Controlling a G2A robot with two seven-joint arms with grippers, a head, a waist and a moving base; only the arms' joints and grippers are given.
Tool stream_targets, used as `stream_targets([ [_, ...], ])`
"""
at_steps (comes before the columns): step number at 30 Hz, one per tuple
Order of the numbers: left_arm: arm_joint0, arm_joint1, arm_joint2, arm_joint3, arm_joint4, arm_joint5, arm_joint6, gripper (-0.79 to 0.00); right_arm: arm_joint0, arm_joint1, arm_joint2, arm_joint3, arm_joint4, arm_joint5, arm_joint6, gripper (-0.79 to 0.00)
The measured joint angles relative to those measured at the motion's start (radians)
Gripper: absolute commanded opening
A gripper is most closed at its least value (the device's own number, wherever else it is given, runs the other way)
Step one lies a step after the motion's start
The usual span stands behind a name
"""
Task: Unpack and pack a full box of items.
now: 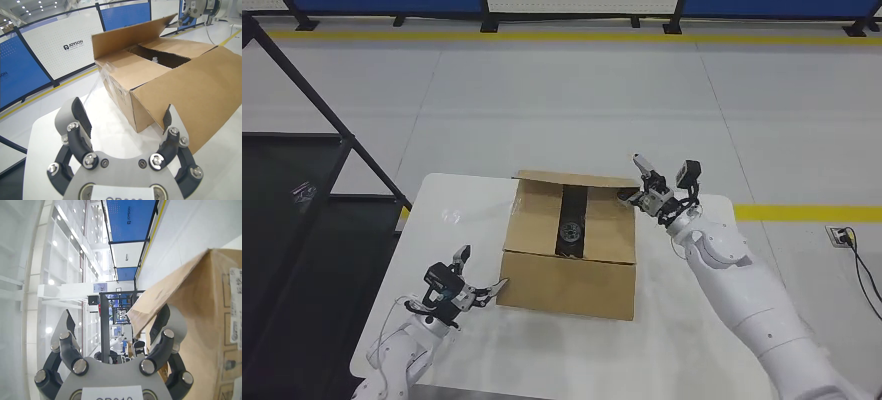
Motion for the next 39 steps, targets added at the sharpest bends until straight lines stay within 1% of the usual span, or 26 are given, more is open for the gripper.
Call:
stream_targets([
  [6,0.009,0.001,0.01,-0.004,-0.002,0.007,0.007,0.0,0.09,-0.054,-0.059,0.094,-0.043,-0.026,-0.084,0.0],
  [10,0.011,0.003,0.014,-0.003,0.0,0.008,0.009,0.0,0.156,-0.098,-0.109,0.18,-0.107,-0.041,-0.189,0.0],
  [16,0.015,0.005,0.022,-0.007,0.001,0.008,0.009,0.0,0.218,-0.166,-0.171,0.311,-0.188,-0.102,-0.342,0.0],
  [19,0.017,0.005,0.03,-0.009,0.004,0.009,0.009,0.0,0.235,-0.198,-0.188,0.365,-0.202,-0.13,-0.38,0.0],
  [33,0.002,0.007,0.038,0.011,-0.022,0.028,-0.003,0.0,0.237,-0.201,-0.189,0.372,-0.2,-0.132,-0.378,0.0],
  [35,0.0,0.006,0.043,0.011,-0.025,0.03,-0.006,0.0,0.223,-0.2,-0.185,0.349,-0.209,-0.136,-0.369,0.0],
  [36,-0.001,0.006,0.045,0.01,-0.026,0.029,-0.007,0.0,0.218,-0.199,-0.183,0.338,-0.224,-0.133,-0.378,0.0],
  [39,-0.002,0.006,0.054,0.006,-0.019,0.028,-0.011,0.0,0.214,-0.207,-0.182,0.298,-0.265,-0.092,-0.465,0.0],
])
